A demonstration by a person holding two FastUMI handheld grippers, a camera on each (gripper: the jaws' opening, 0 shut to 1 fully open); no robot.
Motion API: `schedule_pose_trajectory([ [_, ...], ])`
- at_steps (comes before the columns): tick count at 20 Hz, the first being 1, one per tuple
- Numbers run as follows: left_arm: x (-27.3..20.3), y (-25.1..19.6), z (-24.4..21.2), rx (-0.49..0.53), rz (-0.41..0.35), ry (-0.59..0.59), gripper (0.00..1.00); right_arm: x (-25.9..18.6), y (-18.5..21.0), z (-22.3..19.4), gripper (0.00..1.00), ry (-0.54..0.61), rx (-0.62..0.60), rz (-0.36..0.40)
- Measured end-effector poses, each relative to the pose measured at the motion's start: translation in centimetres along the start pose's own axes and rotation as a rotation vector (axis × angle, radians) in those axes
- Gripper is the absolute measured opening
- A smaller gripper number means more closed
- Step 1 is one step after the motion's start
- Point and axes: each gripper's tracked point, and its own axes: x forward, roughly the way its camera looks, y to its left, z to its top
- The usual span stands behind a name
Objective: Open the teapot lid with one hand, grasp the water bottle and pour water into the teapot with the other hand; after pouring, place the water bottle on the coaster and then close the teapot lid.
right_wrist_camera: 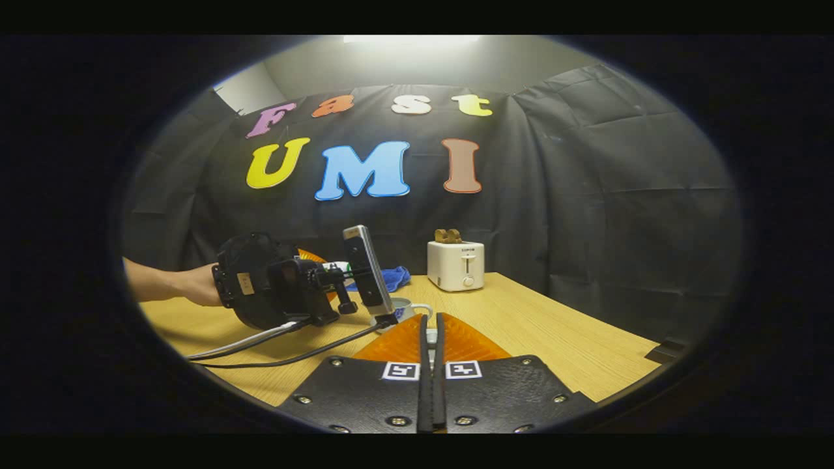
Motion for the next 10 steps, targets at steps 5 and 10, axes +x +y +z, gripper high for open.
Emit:
schedule_pose_trajectory([
  [5, 1.2, 0.1, 0.6, 0.111, -0.011, -0.012, 0.82, -0.2, -0.7, -0.1, 0.00, -0.007, 0.014, -0.009],
  [10, 1.3, 0.5, 1.5, 0.190, 0.006, -0.027, 0.82, -0.1, -1.2, 0.0, 0.00, -0.012, 0.021, -0.016],
])
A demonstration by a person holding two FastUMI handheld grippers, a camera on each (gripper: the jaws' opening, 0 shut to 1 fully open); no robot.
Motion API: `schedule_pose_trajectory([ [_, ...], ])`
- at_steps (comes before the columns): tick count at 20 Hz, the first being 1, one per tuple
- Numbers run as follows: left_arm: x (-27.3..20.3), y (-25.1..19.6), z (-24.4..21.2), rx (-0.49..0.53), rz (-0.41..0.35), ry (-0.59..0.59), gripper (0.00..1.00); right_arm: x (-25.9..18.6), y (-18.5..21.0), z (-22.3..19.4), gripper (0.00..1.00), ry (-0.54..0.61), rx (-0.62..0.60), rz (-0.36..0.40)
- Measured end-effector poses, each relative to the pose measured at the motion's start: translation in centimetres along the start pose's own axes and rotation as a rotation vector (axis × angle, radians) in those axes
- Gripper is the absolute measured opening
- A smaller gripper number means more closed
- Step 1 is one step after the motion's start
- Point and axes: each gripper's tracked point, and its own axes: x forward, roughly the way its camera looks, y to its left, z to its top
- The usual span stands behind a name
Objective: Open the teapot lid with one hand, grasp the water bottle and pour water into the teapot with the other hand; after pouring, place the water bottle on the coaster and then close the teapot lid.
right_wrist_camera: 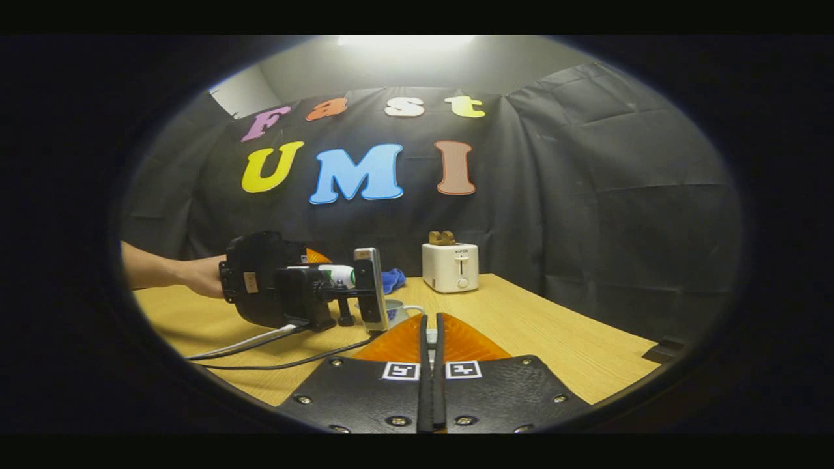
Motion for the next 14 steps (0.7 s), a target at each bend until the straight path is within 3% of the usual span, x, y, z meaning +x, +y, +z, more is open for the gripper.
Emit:
schedule_pose_trajectory([
  [9, 0.17, 0.49, 0.48, 0.101, -0.004, 0.003, 0.82, 0.06, -0.34, -0.18, 0.00, 0.000, 0.016, 0.005],
  [10, 0.19, 0.63, 0.51, 0.115, 0.000, 0.004, 0.75, 0.05, -0.48, -0.26, 0.00, 0.001, 0.019, 0.004],
  [14, 0.29, 0.62, 0.73, 0.150, -0.002, 0.003, 0.75, 0.05, -0.73, -0.51, 0.00, 0.016, 0.032, 0.002],
])
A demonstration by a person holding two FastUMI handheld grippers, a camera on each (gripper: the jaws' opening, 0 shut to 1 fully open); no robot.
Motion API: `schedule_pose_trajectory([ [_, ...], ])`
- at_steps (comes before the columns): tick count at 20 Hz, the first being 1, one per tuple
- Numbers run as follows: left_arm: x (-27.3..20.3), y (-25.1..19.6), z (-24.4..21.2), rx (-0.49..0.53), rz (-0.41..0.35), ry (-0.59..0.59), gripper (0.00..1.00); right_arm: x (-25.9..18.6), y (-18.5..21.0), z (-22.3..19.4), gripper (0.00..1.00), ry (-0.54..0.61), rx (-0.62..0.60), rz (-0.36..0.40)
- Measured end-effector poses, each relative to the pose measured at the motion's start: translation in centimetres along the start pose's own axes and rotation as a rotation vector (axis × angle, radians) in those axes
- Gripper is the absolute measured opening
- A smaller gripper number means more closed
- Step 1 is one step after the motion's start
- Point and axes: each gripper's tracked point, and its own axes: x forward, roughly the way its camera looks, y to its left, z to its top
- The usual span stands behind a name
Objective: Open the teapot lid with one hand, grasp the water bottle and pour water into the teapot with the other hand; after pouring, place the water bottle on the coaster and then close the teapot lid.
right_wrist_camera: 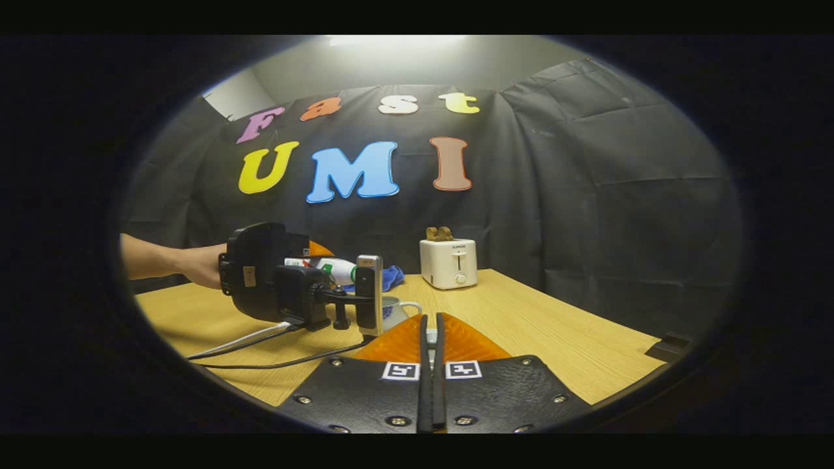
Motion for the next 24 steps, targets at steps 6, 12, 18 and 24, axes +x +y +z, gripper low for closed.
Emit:
schedule_pose_trajectory([
  [6, 0.10, -0.14, 0.31, 0.039, -0.006, -0.004, 0.82, 0.07, -0.19, 0.04, 0.00, -0.005, -0.001, -0.002],
  [12, 0.09, -0.01, 0.64, 0.077, -0.004, -0.008, 0.82, 0.09, -0.34, 0.08, 0.00, -0.001, -0.003, -0.002],
  [18, 0.09, 0.09, 0.66, 0.103, -0.003, -0.012, 0.82, 0.25, -0.37, 0.19, 0.00, -0.005, -0.005, -0.002],
  [24, -0.14, 0.25, 0.83, 0.118, 0.002, -0.020, 0.82, 0.22, -0.43, 0.30, 0.00, -0.007, -0.005, -0.002],
])
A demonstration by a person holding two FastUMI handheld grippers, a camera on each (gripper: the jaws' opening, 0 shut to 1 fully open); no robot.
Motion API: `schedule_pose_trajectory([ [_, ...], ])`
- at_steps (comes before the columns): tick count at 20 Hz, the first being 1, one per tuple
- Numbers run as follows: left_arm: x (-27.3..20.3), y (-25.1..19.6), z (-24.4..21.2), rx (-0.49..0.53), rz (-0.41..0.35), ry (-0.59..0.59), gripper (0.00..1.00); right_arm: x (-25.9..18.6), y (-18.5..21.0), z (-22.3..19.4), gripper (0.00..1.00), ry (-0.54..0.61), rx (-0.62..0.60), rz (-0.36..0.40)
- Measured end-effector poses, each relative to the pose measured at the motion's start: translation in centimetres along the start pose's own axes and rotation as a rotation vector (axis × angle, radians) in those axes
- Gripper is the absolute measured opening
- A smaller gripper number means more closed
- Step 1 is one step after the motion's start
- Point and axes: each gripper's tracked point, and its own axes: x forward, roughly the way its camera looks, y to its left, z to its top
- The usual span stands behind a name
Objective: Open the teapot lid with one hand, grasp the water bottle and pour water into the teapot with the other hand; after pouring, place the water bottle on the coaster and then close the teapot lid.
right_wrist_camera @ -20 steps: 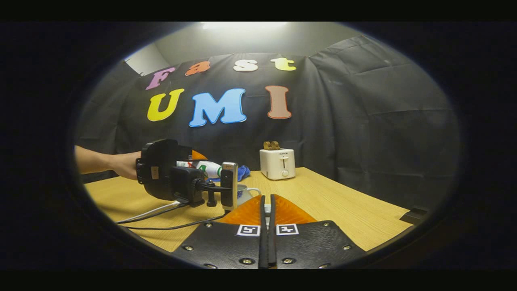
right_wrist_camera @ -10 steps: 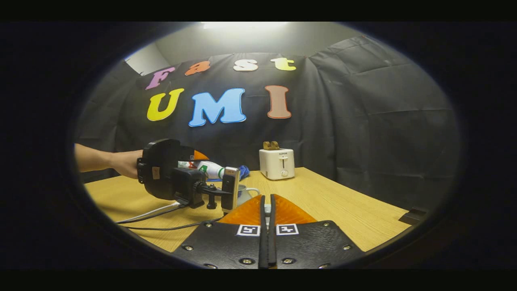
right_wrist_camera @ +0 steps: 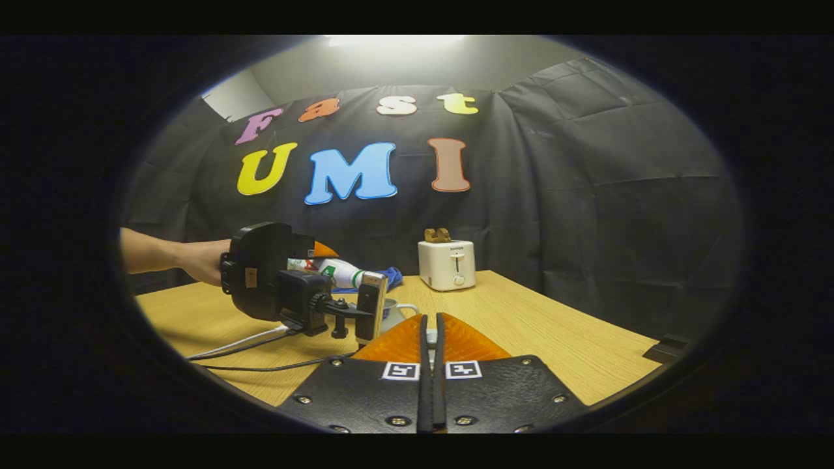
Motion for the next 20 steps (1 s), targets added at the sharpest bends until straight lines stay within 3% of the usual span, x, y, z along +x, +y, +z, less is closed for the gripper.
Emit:
schedule_pose_trajectory([
  [1, 0.12, 0.03, 0.00, 0.002, 0.000, -0.005, 0.75, -0.04, -0.18, 0.03, 0.00, 0.002, 0.001, -0.004],
  [2, 0.13, 0.02, 0.10, 0.003, -0.002, -0.006, 0.82, -0.17, -0.37, -0.04, 0.00, 0.003, 0.005, -0.009],
  [11, 0.10, 0.46, -0.07, 0.043, 0.024, -0.005, 0.82, -0.60, -0.17, 0.06, 0.00, -0.001, 0.002, -0.010],
  [12, 0.09, 0.45, -0.09, 0.047, 0.024, -0.006, 0.76, -0.69, -0.18, 0.06, 0.00, -0.001, 0.003, -0.010],
  [20, 0.14, 0.71, -0.17, 0.107, 0.025, -0.001, 0.82, -0.79, -0.24, 0.06, 0.00, -0.003, 0.006, -0.011],
])
